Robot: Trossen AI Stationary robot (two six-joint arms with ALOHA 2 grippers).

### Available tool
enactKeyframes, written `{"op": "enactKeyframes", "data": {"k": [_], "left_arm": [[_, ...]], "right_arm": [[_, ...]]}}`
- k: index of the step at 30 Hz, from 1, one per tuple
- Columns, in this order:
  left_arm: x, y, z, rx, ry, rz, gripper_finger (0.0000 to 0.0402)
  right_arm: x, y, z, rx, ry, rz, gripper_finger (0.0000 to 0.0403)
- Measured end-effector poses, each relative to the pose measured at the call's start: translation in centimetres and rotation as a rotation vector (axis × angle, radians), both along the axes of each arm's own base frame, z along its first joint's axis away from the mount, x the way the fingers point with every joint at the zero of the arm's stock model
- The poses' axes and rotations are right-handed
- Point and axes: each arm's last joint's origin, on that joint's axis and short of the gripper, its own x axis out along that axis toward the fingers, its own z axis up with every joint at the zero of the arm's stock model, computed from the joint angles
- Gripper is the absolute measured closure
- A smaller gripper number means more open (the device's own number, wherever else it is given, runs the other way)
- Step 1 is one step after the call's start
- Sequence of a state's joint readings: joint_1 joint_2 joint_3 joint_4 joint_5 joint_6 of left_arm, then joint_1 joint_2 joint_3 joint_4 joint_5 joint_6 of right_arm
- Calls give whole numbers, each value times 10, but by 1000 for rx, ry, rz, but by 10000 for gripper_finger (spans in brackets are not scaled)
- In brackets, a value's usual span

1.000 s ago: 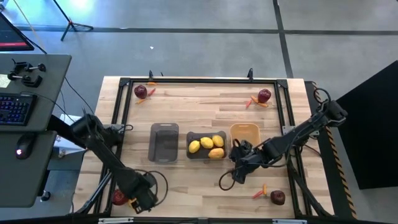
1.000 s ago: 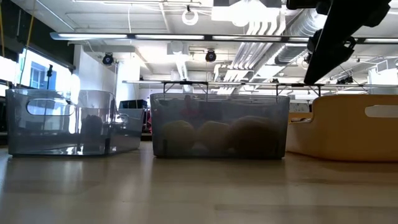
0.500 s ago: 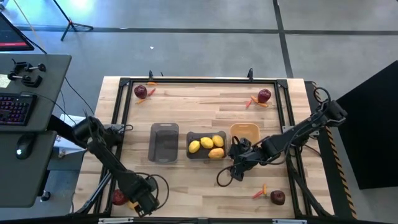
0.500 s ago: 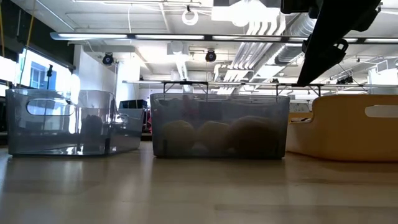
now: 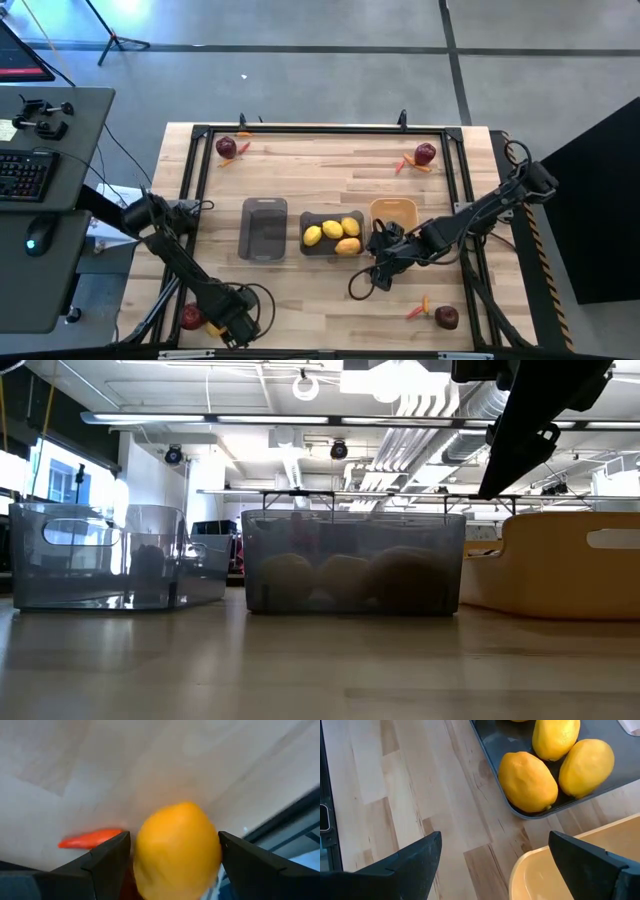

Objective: Sort produce into baskets
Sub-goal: Put the lemon into the right black bin

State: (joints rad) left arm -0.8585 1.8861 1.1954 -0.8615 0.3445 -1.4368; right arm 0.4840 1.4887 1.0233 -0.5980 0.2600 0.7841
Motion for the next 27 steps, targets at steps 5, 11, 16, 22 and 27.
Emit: {"op": "enactKeyframes", "data": {"k": [5,11,16,22,27], "left_arm": [[-2,2,-3,11,5,-4,119],[1,7,5,-22,-26,-49,178],[4,26,49,-10,-249,-54,231],[12,84,116,112,-621,59,218],[40,145,139,294,-836,119,204]], "right_arm": [[0,0,0,-2,4,0,45],[-2,1,0,32,25,30,45],[-12,-2,16,116,20,59,45],[-34,-17,51,124,-119,-44,45],[-48,-30,74,63,-272,-157,45]]}}
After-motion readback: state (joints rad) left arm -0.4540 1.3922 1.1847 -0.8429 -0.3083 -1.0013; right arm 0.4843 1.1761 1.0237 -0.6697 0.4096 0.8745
